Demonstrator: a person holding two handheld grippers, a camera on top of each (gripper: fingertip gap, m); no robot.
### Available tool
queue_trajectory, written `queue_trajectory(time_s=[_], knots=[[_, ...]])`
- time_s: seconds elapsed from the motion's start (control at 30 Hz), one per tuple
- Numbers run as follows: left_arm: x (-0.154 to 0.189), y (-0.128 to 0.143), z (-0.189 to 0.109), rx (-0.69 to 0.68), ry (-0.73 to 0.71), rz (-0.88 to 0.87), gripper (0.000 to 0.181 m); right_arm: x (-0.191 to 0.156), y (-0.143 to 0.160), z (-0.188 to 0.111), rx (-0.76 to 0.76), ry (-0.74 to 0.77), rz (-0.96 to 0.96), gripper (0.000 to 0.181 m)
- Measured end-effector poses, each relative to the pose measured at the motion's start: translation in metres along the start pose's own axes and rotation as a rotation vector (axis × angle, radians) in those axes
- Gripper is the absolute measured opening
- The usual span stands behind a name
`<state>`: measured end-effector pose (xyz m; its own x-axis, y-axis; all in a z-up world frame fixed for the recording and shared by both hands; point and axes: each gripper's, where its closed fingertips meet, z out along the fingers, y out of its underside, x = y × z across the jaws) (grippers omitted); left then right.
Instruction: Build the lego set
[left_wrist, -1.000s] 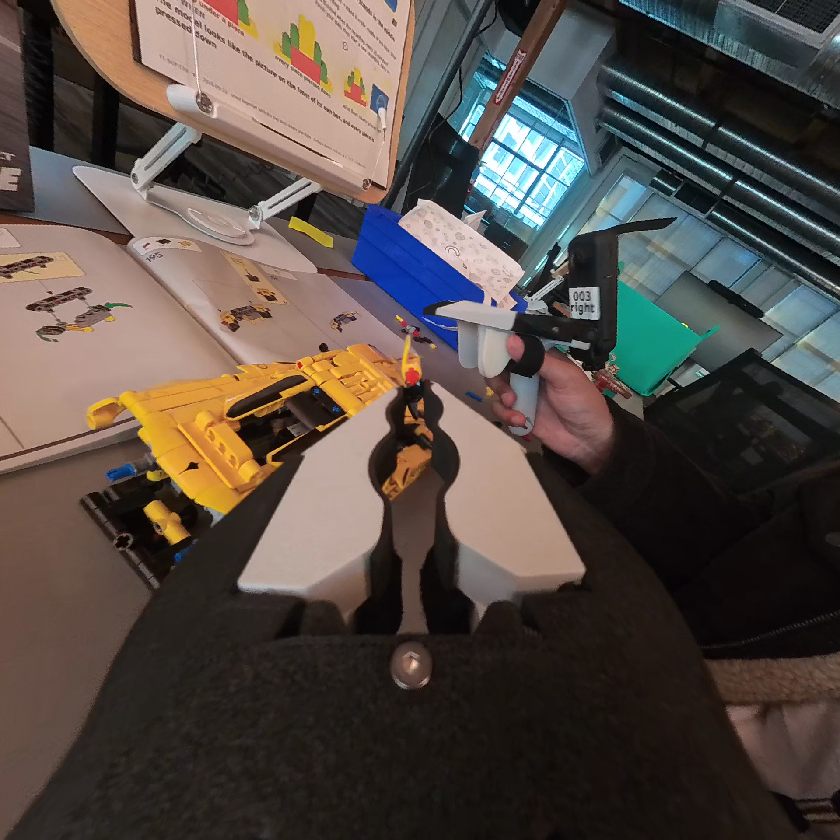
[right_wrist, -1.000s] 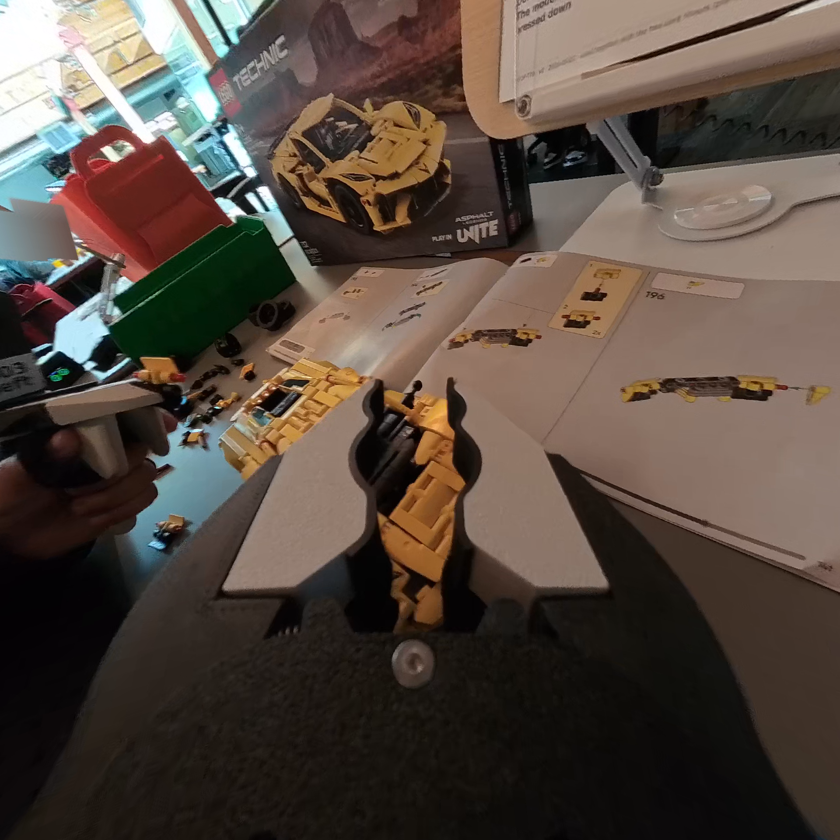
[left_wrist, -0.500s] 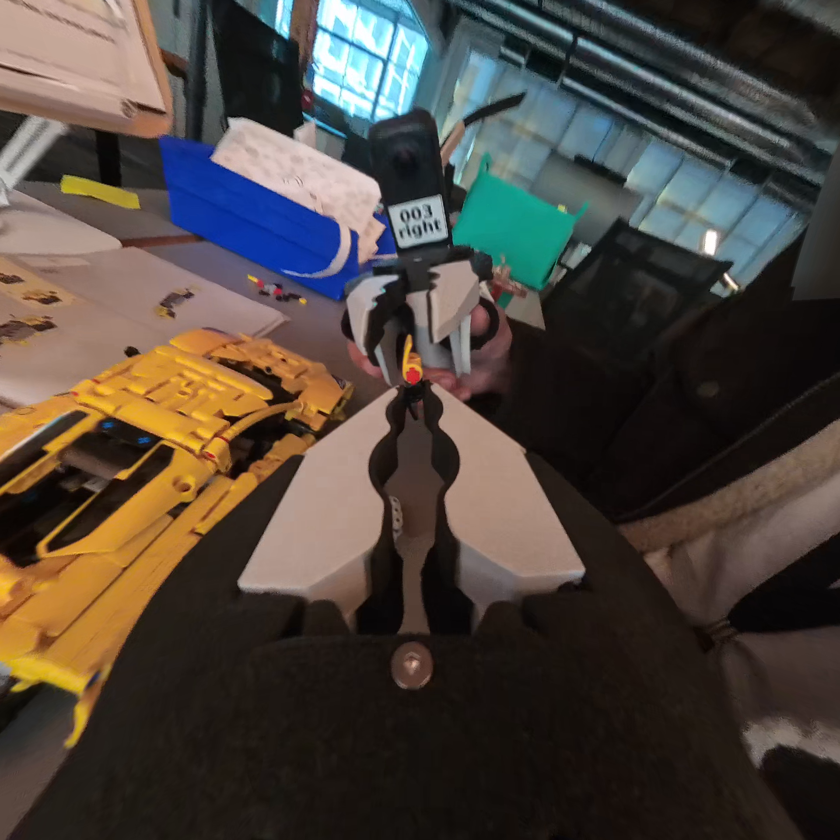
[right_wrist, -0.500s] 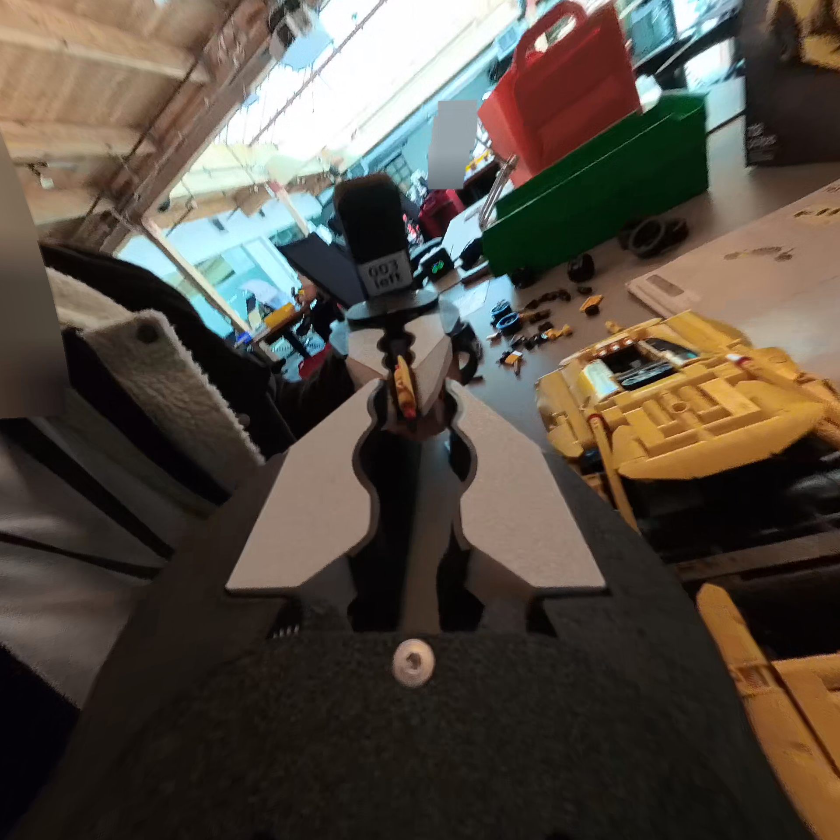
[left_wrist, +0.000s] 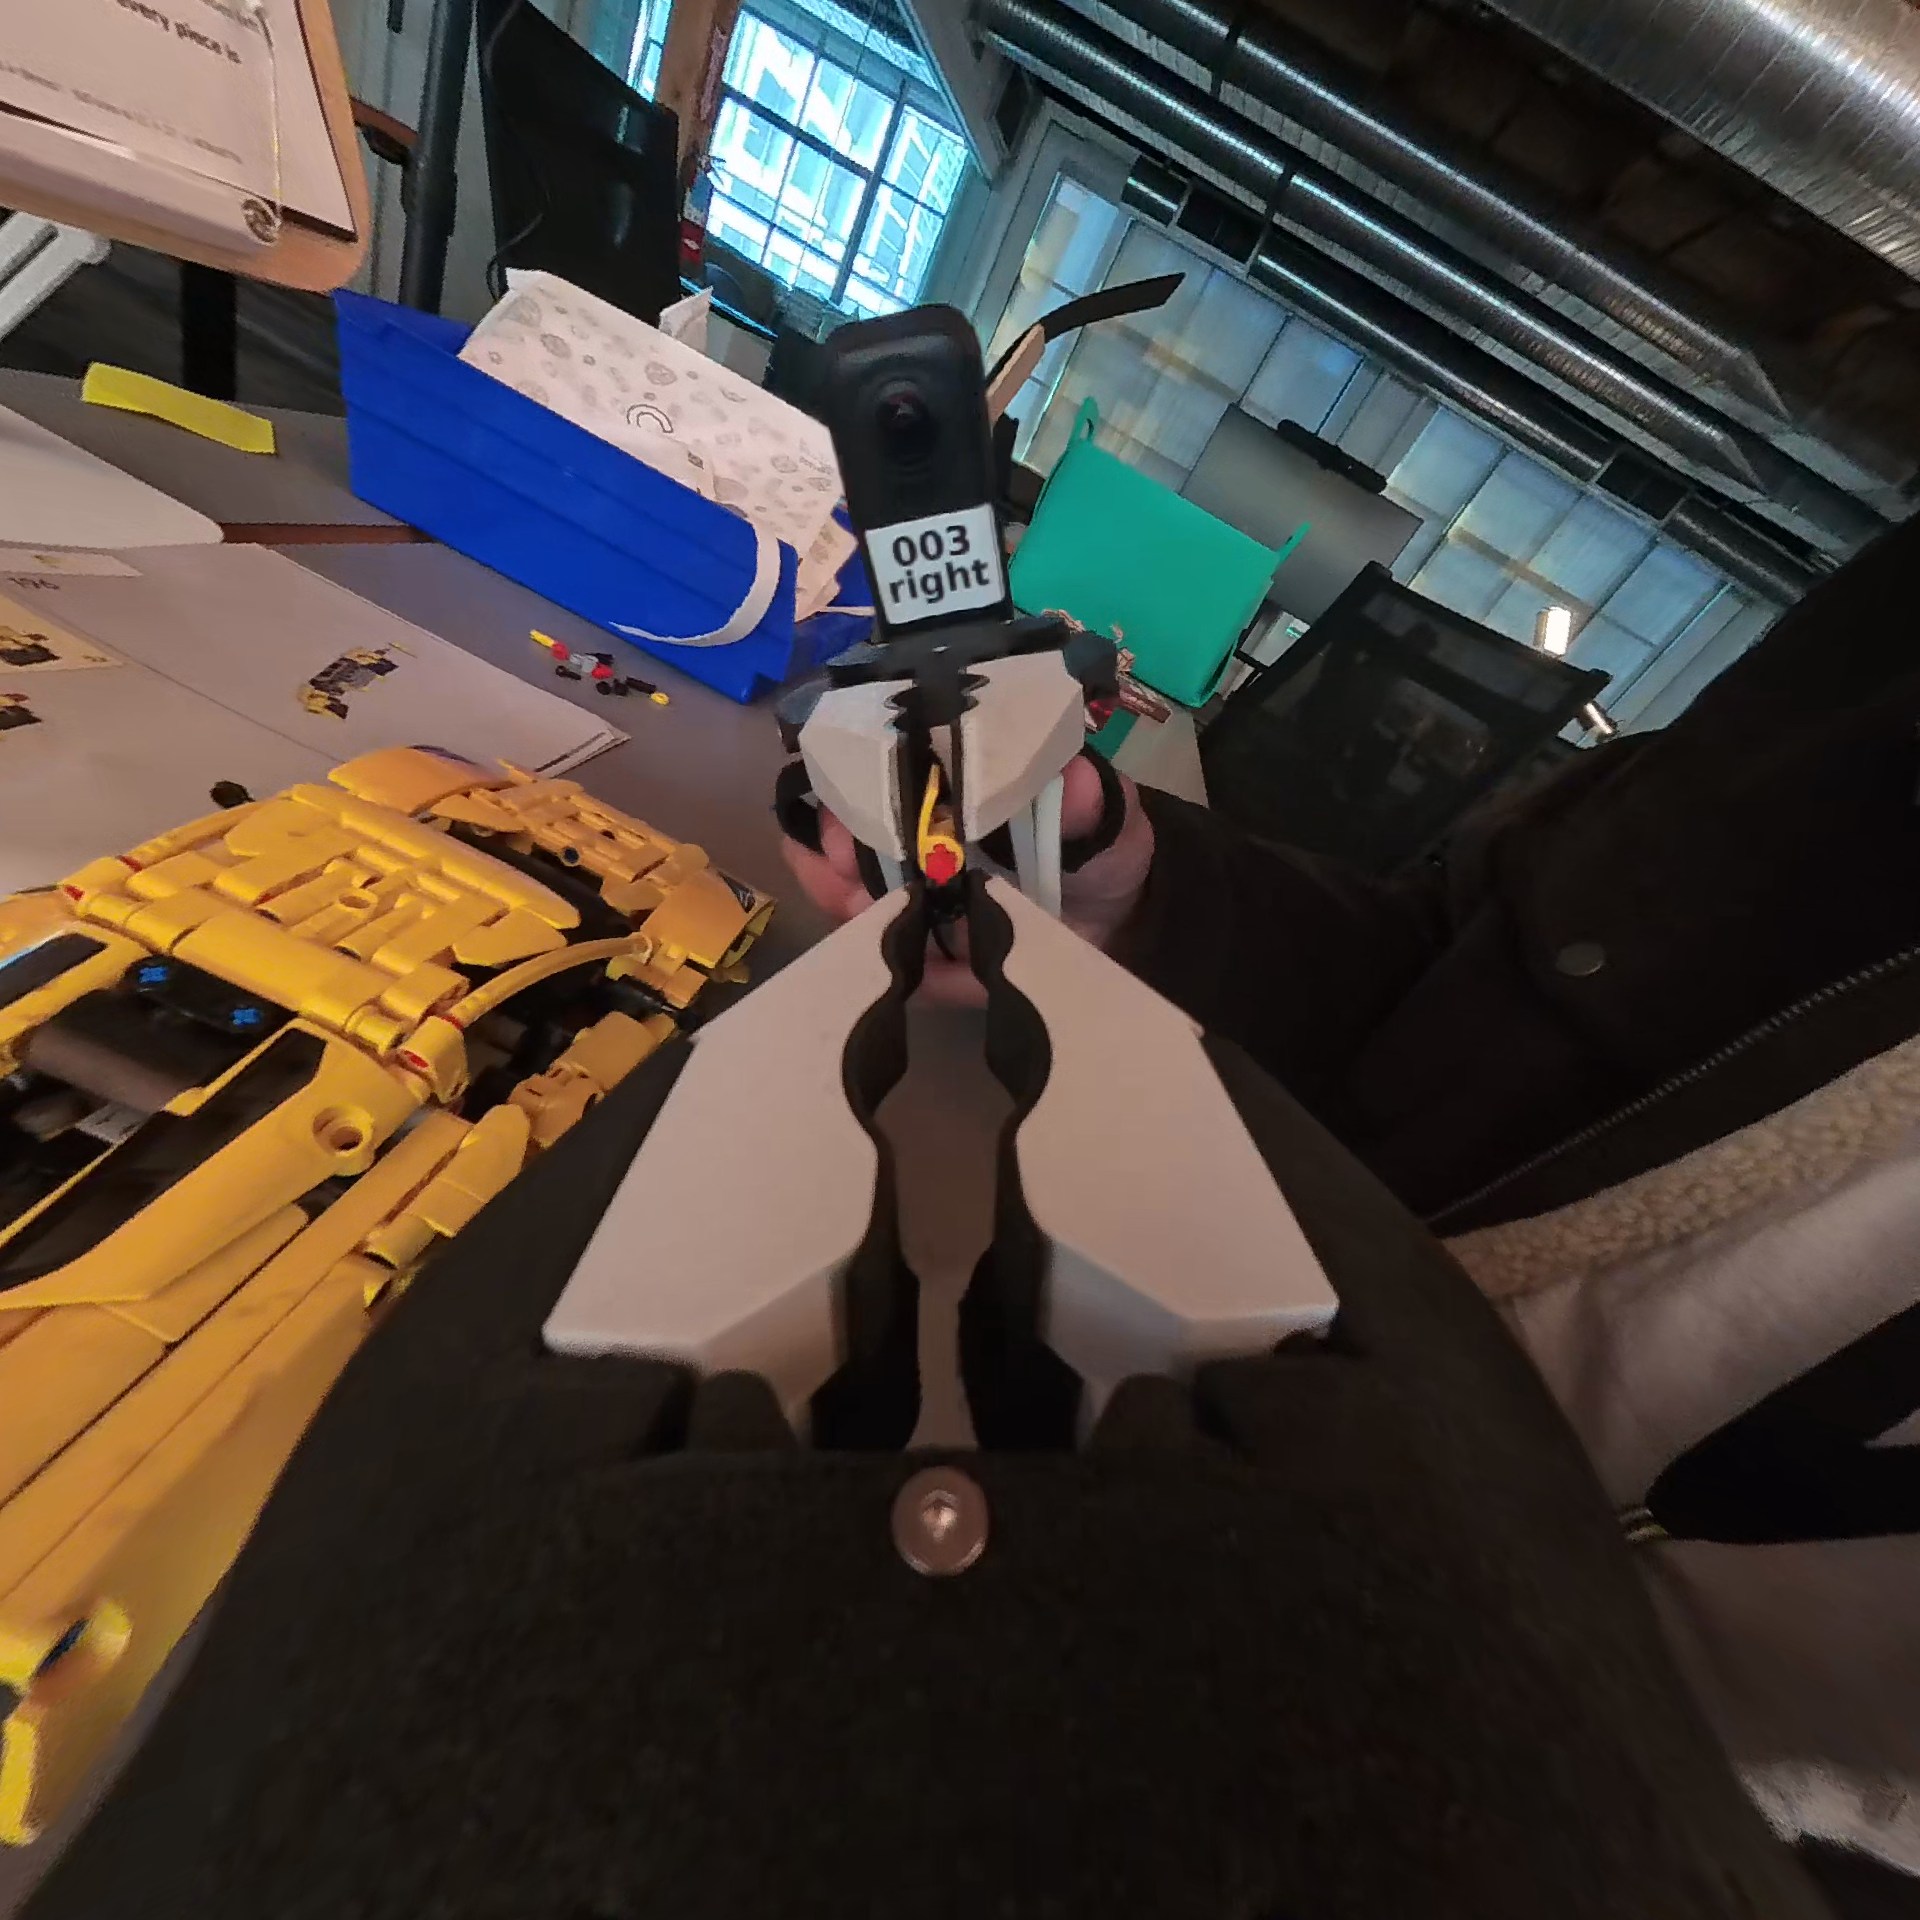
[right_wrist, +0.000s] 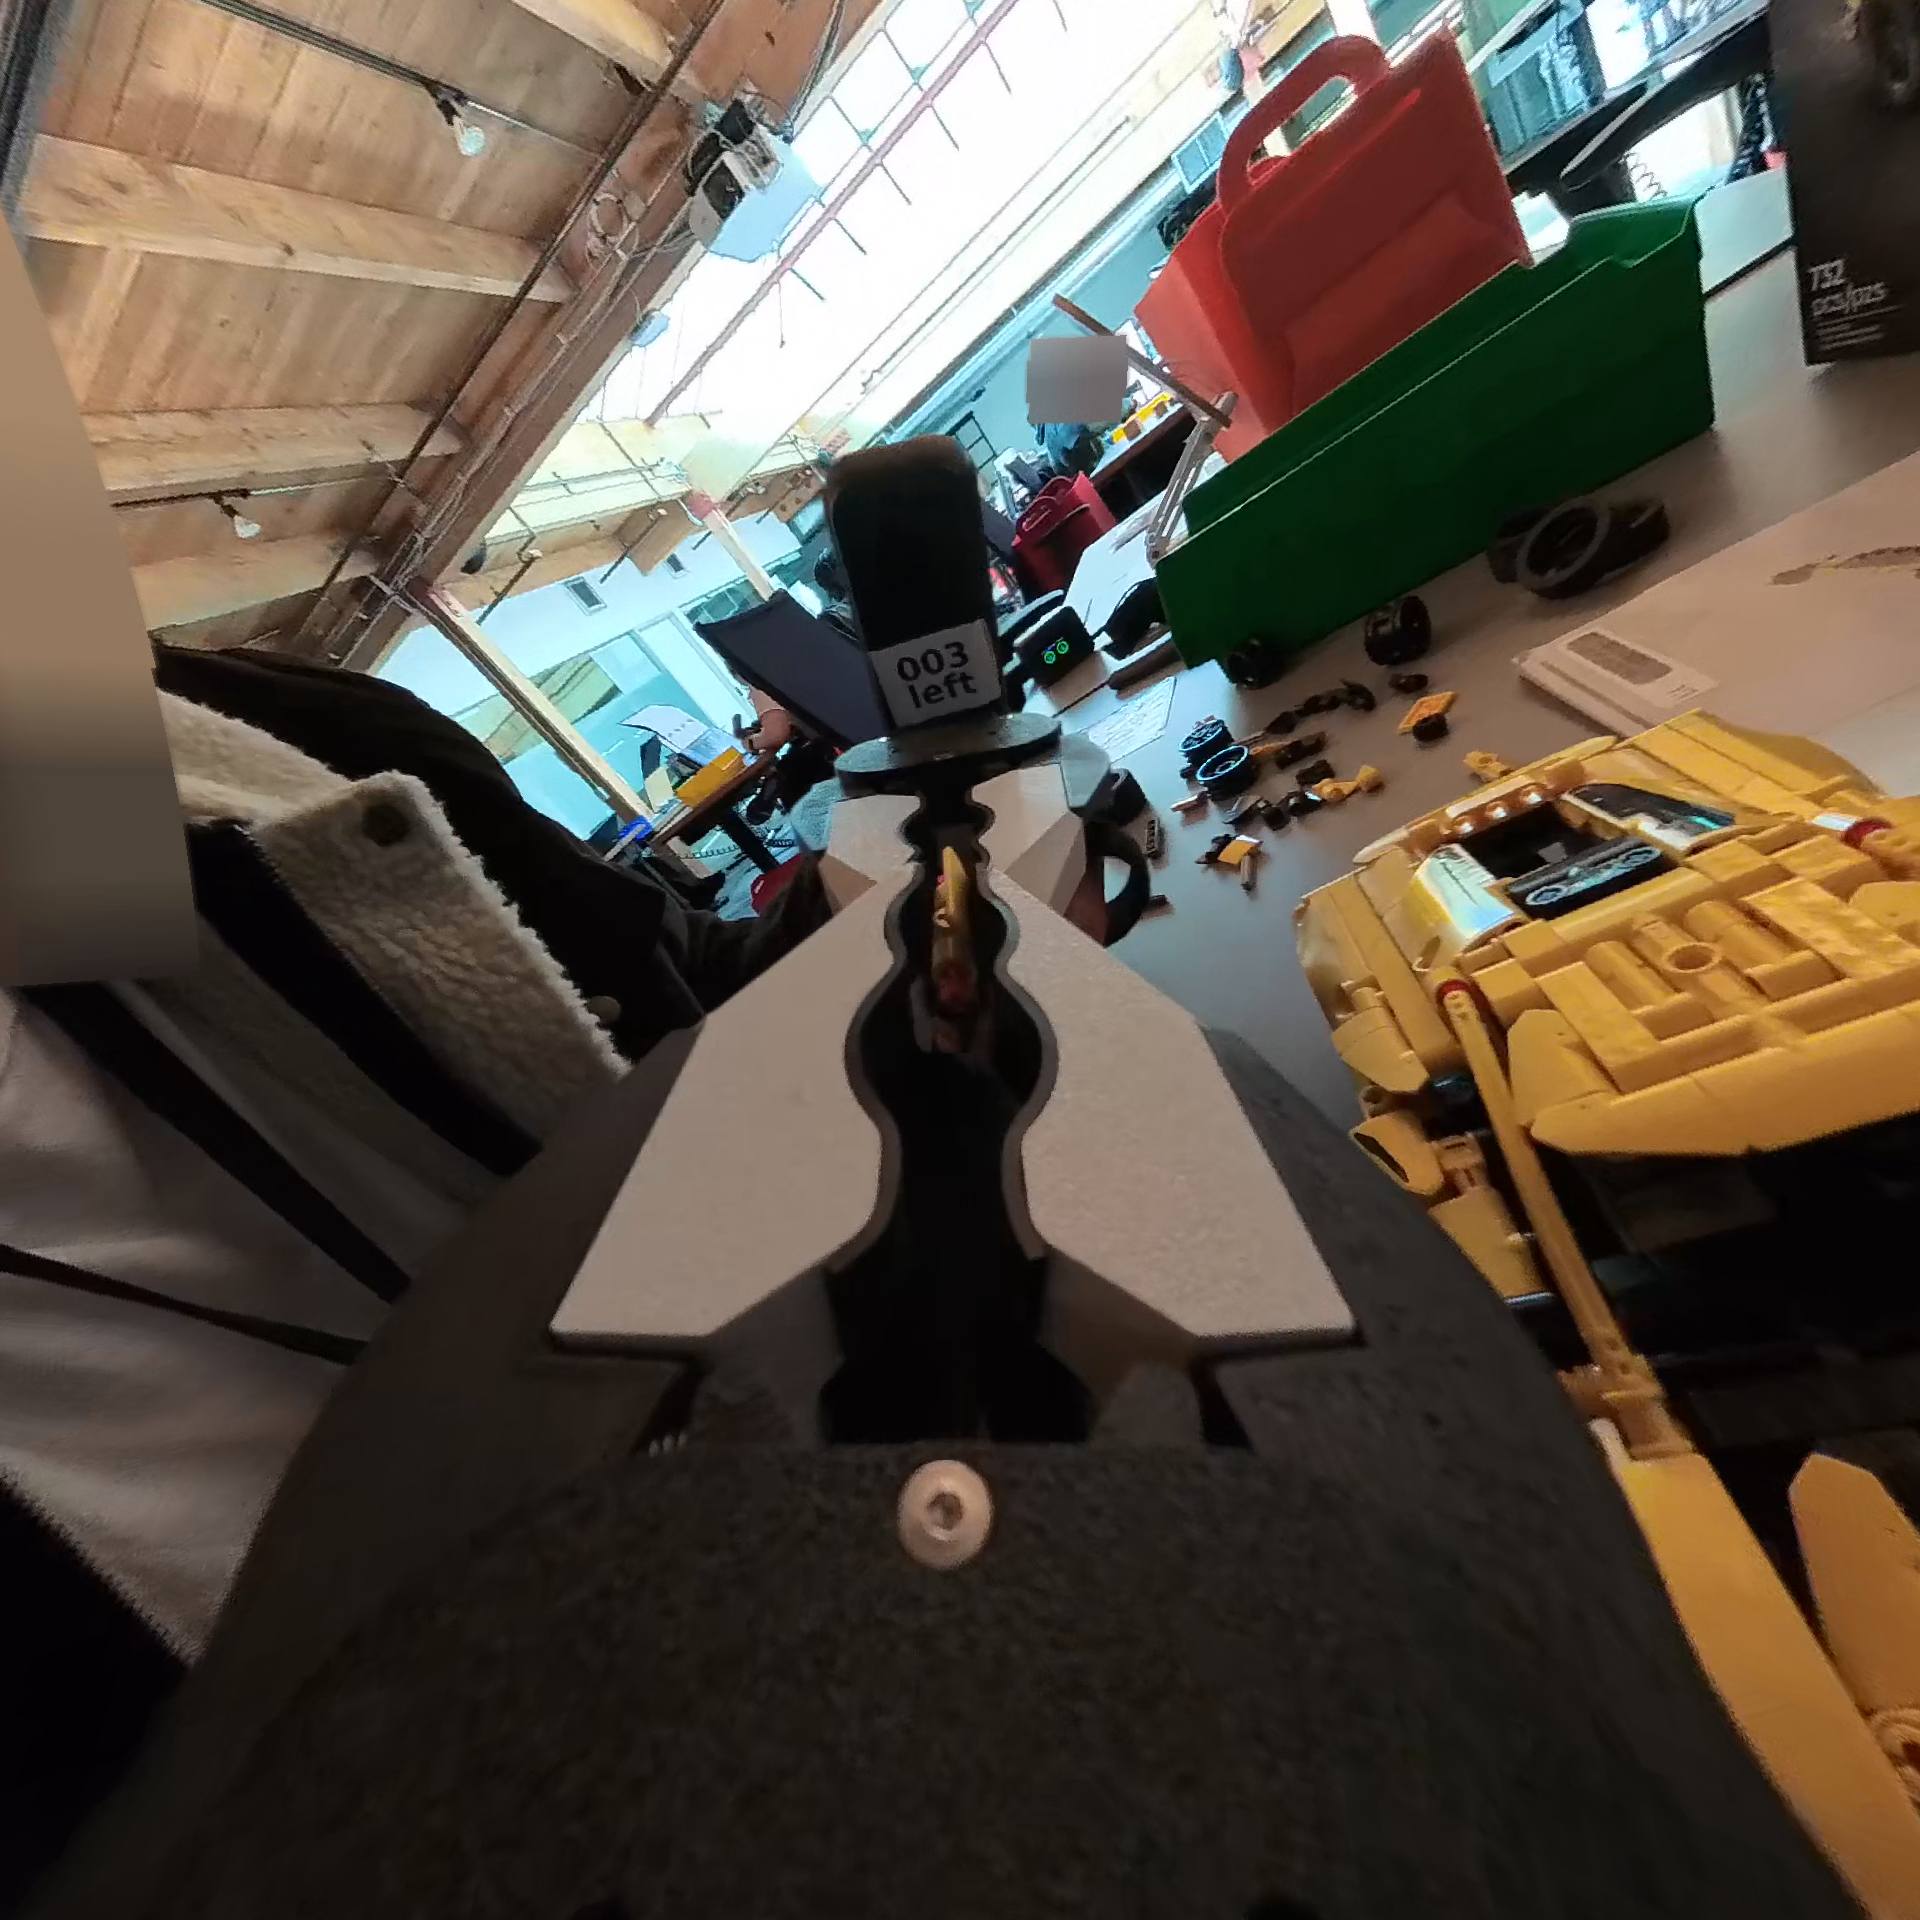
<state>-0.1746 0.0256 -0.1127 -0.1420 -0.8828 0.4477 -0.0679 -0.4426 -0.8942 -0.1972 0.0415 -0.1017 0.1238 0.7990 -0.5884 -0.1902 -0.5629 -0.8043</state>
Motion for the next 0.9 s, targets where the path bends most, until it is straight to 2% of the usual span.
queue_trajectory(time_s=[0.13,0.33,0.53,0.7,0.9], knots=[[0.0002,-0.0025,0.0006,0.017,-0.008,0.005,0.006,-0.0014,-0.0032,0.0002,0.035,0.013,-0.044,0.006],[-0.0006,-0.0083,-0.0006,0.055,-0.025,0.007,0.006,-0.0011,-0.0031,0.0016,0.041,0.001,0.000,0.007],[0.0027,-0.0076,0.0003,0.053,-0.005,0.007,0.006,-0.0047,-0.0027,0.0010,0.029,0.013,-0.070,0.006],[0.0029,-0.0045,0.0014,0.036,-0.002,0.002,0.006,-0.0046,-0.0012,0.0009,0.018,-0.011,0.001,0.006],[0.0018,-0.0040,0.0024,0.033,-0.007,0.001,0.007,-0.0031,-0.0008,0.0001,0.004,0.014,-0.033,0.006]])
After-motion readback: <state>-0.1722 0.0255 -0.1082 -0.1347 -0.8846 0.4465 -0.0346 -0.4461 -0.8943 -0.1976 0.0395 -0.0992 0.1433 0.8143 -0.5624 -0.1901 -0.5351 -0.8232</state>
